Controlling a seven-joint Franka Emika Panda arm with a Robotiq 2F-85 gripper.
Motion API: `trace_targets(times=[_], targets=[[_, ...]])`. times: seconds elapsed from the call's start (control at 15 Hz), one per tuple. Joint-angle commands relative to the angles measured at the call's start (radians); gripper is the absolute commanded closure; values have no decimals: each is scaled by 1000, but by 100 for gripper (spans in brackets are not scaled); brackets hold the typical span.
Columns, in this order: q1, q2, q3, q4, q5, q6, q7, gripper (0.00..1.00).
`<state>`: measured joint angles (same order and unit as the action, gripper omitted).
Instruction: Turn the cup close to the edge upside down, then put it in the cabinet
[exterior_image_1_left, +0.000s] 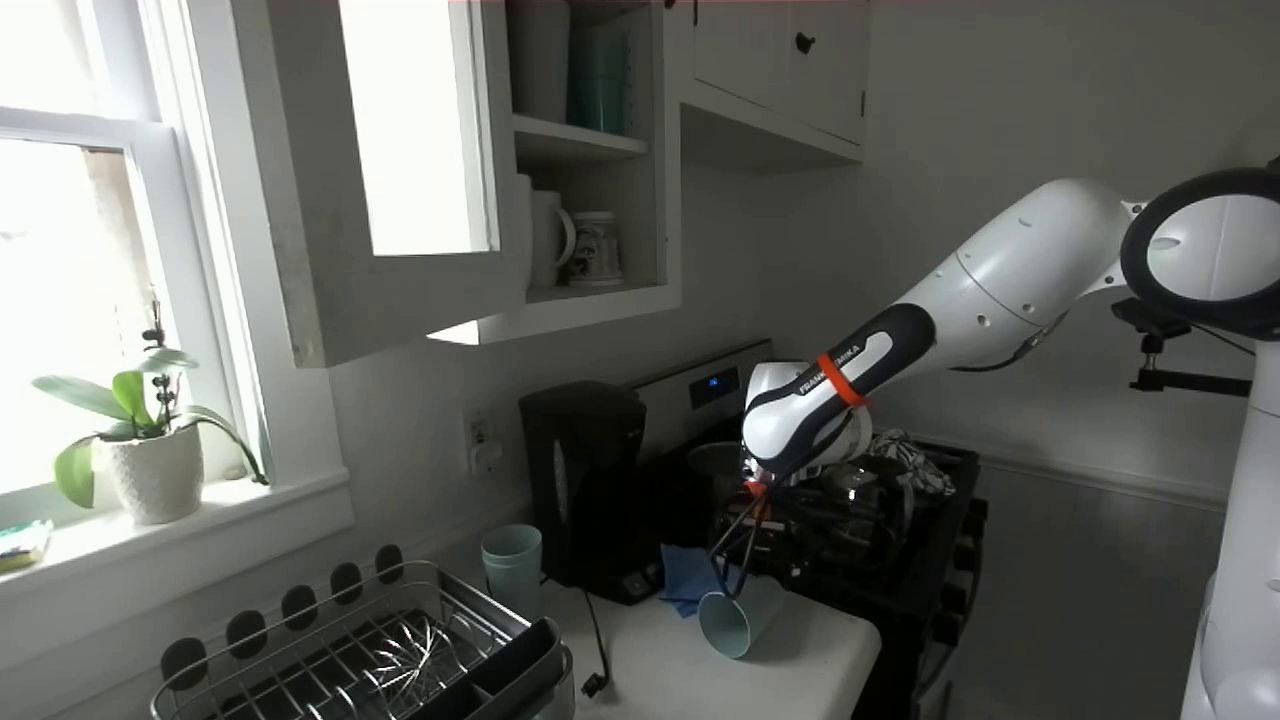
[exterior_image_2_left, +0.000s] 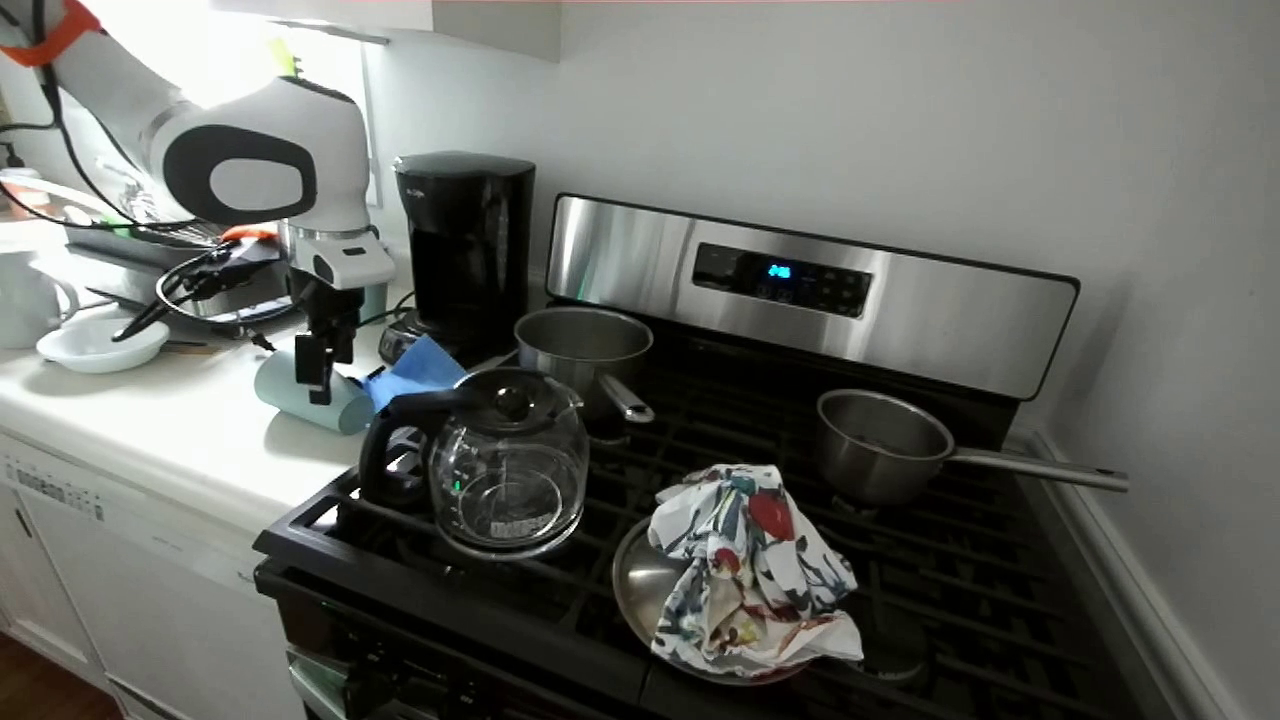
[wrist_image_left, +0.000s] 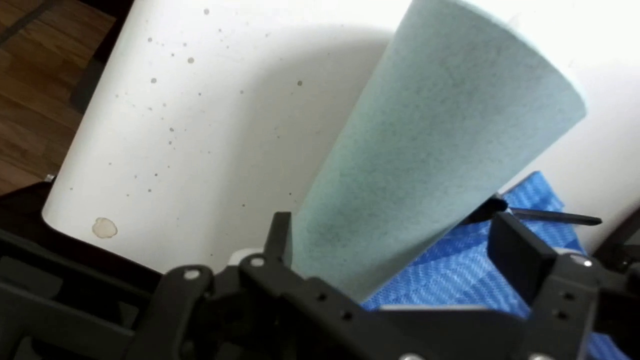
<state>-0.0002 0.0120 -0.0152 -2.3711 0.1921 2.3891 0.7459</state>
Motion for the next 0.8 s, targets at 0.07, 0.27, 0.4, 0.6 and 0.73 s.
trace_targets(times=[0.07,0.27,0.4,0.6,0.73], targets=[[-3,-3,1,-18,78,14,-8,0],[-2,21,1,-2,66,-5,10,0],[-1,35,2,4,57,-6,15,0],[1,57,1,12,57,-6,12,0],[3,69,0,15,52,-7,16,0]])
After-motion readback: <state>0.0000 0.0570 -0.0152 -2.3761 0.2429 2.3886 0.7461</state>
